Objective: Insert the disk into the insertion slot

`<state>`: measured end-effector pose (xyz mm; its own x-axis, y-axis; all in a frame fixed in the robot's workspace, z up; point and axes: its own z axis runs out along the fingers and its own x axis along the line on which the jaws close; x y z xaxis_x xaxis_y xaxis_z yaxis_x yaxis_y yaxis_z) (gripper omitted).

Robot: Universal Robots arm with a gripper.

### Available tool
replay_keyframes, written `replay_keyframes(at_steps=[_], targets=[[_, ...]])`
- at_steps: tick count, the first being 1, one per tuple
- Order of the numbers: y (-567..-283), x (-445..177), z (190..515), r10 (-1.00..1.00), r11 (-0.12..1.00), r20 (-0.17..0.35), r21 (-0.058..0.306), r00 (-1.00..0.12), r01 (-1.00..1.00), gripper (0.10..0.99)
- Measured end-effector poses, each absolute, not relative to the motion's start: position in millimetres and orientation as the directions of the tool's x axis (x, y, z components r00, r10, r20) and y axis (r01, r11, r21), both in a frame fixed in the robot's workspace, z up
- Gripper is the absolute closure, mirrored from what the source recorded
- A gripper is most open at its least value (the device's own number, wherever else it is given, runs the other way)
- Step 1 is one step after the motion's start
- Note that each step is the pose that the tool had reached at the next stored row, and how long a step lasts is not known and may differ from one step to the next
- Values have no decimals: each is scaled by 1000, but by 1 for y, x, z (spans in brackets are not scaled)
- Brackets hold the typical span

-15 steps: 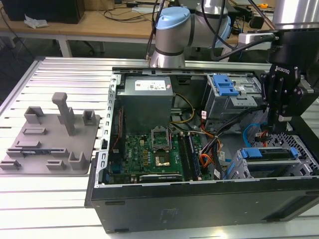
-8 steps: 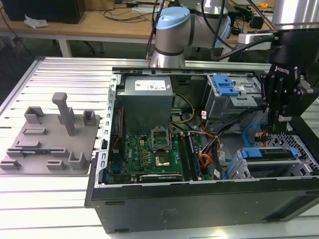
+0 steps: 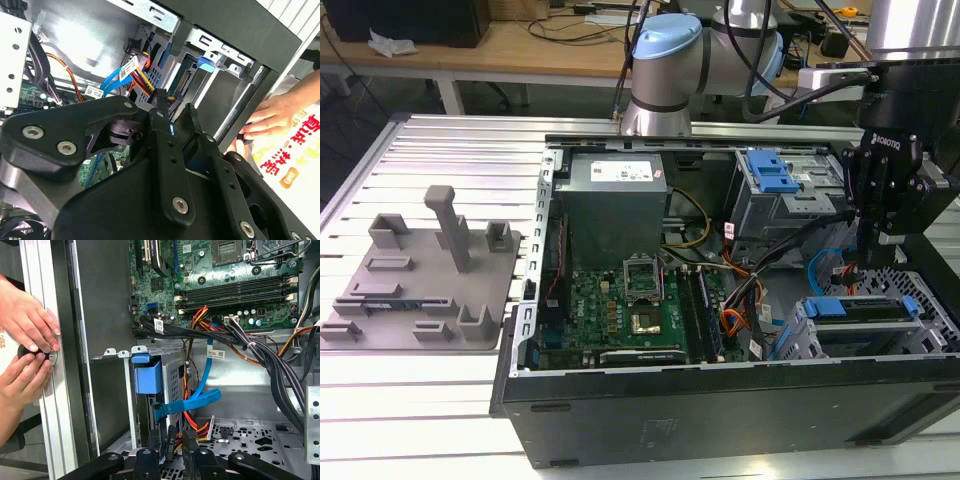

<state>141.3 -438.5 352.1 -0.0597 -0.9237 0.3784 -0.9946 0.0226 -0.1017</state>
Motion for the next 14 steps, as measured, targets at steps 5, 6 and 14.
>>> replay_keyframes(at_steps=[5, 6, 14], targets=[[-439, 141, 351, -924, 18, 377, -114, -60, -993, 765], [-439, 140, 351, -924, 18, 377, -114, -60, -993, 765], [-438, 137, 350, -925, 13, 376, -126, -60, -992, 765]])
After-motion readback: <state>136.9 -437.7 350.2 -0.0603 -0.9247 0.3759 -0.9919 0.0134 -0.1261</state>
